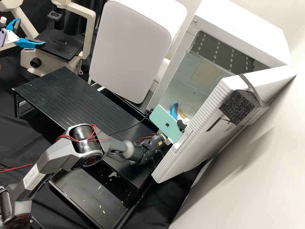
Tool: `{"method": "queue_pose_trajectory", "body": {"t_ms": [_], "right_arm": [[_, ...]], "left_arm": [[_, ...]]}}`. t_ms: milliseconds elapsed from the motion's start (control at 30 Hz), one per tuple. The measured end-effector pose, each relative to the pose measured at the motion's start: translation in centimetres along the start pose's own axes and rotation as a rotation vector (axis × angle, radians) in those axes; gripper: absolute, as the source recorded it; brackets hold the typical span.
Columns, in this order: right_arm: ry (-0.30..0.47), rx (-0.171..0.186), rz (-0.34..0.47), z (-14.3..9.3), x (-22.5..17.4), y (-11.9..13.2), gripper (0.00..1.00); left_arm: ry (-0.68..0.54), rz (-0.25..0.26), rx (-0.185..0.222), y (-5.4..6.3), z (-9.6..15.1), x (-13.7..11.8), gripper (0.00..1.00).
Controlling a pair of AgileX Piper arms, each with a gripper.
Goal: Take the petri dish out of the incubator
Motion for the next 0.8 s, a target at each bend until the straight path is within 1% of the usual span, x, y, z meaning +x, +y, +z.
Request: {"method": "queue_pose_trajectory", "body": {"t_ms": [333,600,700,800], "right_arm": [[-0.005,-0.003,0.002,-0.3,0.0,0.3,1.0],[-0.023,-0.029,0.014,-1.1,-1.3,1.7,1.0],[-0.011,-0.036,0.032,-1.8,-1.7,2.5,1.0],[-0.005,-0.042,0.039,-2.1,-1.8,2.8,1.0]], "left_arm": [[0.0,0.0,0.0,0.0,0.0,0.0,1.0],[0.0,0.0,0.0,0.0,0.0,0.0,1.0],[0.0,0.0,0.0,0.0,0.0,0.0,1.0],[0.0,0.0,0.0,0.0,0.0,0.0,1.0]]}}
